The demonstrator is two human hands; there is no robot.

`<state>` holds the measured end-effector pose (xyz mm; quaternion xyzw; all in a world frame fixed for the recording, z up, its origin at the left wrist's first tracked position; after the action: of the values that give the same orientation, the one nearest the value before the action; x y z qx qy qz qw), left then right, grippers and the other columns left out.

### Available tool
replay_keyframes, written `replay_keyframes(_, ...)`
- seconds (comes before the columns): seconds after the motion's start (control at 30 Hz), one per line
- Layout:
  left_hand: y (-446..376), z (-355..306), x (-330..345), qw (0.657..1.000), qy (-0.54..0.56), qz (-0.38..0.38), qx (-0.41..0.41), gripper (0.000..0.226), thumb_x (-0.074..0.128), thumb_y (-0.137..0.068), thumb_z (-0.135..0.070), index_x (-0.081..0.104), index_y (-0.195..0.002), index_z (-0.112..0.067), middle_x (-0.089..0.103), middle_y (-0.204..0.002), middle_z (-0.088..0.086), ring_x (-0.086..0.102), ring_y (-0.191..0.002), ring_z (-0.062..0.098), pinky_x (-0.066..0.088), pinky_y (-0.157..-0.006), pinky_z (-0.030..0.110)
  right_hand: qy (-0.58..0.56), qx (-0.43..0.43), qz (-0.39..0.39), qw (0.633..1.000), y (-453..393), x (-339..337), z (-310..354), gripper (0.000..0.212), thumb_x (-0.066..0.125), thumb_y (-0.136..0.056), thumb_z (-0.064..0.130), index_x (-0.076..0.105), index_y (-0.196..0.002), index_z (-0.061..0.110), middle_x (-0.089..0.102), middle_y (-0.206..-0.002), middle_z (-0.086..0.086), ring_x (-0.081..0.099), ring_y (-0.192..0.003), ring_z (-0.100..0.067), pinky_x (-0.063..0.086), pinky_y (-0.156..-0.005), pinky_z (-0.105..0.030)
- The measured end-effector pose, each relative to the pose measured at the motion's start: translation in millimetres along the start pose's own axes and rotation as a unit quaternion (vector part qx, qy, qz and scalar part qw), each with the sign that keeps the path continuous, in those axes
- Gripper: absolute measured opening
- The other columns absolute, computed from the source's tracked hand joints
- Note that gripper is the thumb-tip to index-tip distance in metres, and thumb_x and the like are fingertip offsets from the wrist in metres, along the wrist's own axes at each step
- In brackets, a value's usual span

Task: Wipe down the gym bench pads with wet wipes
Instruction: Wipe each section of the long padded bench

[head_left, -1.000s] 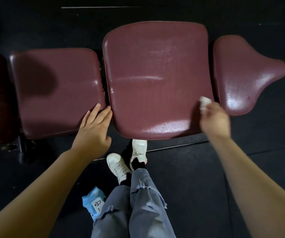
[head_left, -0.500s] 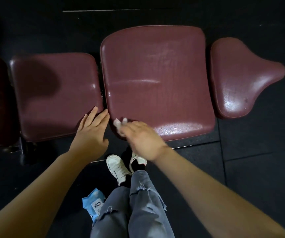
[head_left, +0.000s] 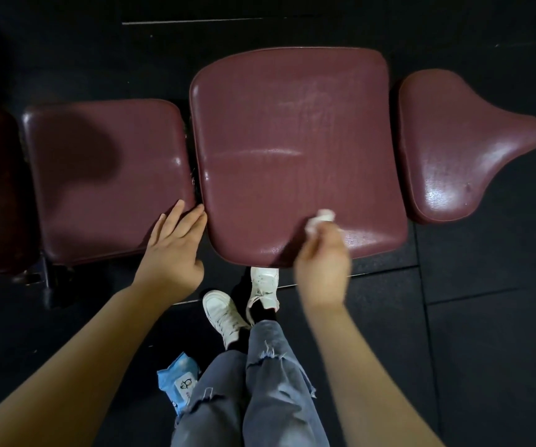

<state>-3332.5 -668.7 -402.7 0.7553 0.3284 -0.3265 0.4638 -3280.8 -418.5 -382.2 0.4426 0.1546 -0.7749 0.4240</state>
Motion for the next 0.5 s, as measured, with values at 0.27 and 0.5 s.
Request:
replay_keyframes(0.27,-1.1,-0.9,-1.8,1.0,0.004,-0.003,-0.011,0.078,0.051,-0.087,-0.012,0.018,-0.158,-0.015,0.007,-0.165,-0.01,-0.015,-0.151,0.011,-0.02,-0.115,0.024,0.13,-0.477,0.338,0.801,77.8,71.2,82.6,0.051,0.048,-0.082,-0.001,0.054,-0.132,0.006,0.065,-0.111,-0.012,0.061,-0.098,-0.031,0.05,-0.086,-0.04)
replay_keyframes(0.5,0.1,-2.3,-3.3,1.0,0.021,-0.011,-0.017,0.079,0.052,-0.086,-0.011,0.018,-0.158,-0.015,0.008,-0.165,-0.009,-0.015,-0.151,0.011,-0.021,-0.113,0.023,0.164,-0.298,0.221,0.914,-28.7,-22.3,-42.9,0.058,0.063,-0.075,-0.011,0.06,-0.125,0.017,0.069,-0.1,-0.012,0.064,-0.09,-0.034,0.052,-0.081,-0.041)
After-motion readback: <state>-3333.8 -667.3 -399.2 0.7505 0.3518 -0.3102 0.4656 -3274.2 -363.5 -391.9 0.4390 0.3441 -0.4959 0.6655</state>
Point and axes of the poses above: each hand's wrist, its own y-axis away from the middle knuckle, its own x-axis out of the palm, z = x × y, the point moved 8 cm from there along -y, towards the middle knuckle
